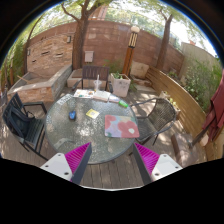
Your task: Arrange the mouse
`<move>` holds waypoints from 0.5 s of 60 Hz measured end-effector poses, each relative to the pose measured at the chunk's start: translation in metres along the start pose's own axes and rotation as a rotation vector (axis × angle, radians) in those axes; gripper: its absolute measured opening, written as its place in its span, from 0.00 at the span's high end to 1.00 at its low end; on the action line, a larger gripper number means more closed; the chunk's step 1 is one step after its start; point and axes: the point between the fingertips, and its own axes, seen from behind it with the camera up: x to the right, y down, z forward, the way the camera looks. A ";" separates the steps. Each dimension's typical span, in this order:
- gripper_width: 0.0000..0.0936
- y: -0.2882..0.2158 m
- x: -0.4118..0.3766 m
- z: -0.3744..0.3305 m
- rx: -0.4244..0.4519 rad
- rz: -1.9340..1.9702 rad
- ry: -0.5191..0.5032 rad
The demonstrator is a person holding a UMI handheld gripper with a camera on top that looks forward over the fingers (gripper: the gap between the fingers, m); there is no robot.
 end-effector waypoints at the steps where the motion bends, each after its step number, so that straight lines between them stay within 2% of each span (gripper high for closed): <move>1: 0.09 0.000 0.007 0.002 -0.003 0.001 -0.003; 19: 0.09 0.082 -0.022 0.041 -0.111 0.022 -0.027; 30: 0.09 0.128 -0.093 0.103 -0.167 0.013 -0.133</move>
